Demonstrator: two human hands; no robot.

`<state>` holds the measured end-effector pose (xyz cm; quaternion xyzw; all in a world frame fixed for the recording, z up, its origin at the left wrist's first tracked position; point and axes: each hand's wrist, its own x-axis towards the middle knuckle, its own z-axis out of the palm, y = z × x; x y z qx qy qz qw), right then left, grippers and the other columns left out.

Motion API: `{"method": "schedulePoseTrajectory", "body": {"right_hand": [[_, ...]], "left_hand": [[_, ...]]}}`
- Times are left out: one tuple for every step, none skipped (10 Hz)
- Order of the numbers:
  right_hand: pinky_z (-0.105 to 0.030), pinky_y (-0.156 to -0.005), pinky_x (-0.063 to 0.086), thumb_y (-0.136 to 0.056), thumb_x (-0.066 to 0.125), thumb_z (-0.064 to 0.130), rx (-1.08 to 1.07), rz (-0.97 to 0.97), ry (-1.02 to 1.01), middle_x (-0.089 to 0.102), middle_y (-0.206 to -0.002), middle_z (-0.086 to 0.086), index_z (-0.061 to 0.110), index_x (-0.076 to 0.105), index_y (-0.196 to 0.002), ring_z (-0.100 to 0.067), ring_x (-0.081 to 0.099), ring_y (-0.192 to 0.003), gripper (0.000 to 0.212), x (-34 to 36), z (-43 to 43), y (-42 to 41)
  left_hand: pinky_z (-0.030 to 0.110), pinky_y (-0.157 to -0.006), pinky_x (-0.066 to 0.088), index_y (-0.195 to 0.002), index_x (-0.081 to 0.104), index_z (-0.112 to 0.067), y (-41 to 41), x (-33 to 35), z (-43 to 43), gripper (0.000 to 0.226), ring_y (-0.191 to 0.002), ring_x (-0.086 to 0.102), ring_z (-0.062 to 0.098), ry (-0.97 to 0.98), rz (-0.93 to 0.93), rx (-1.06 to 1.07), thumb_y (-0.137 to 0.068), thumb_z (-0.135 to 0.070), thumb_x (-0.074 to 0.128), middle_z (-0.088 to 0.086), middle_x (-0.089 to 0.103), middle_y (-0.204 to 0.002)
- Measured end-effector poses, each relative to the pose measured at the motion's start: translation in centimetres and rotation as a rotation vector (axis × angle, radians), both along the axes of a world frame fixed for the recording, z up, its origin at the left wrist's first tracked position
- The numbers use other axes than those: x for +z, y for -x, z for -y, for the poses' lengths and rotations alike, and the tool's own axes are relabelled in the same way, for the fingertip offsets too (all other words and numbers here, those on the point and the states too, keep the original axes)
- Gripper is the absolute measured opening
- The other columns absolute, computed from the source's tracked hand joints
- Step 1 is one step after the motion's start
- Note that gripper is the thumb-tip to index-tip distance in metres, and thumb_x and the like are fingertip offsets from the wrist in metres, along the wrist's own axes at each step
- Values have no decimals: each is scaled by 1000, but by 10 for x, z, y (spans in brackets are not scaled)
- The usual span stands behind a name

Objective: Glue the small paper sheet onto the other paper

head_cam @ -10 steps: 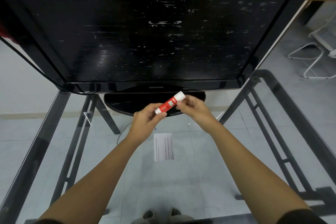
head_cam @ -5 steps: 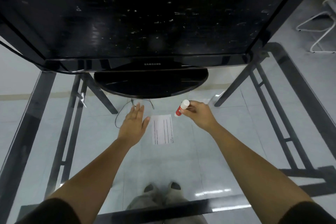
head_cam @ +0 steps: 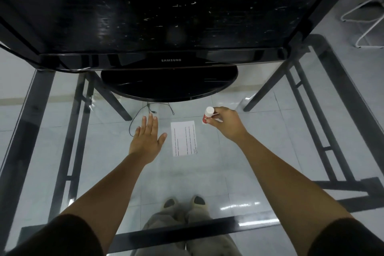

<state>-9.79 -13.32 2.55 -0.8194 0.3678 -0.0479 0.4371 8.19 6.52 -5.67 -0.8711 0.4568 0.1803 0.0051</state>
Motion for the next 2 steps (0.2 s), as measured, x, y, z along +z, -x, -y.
{"method": "schedulePoseTrajectory", "body": {"right_hand": [[-33, -99, 44, -78, 74, 18, 7, -72, 12, 55, -131, -9, 7, 44, -134, -22, 56, -115, 64, 12, 3, 2], [-35, -102, 42, -78, 73, 22, -65, -59, -17, 52, -136, -7, 9, 36, -140, -20, 52, -121, 73, 22, 6, 6]], "left_hand": [[38, -114, 0, -145, -9, -9, -1, 17, 10, 67, -142, -13, 24, 88, -25, 30, -96, -49, 15, 10, -10, -156], [36, -114, -1, -145, -5, -8, -4, 33, 19, 63, -142, -9, 23, 151, -60, 14, -98, -43, 16, 11, -6, -156]]}}
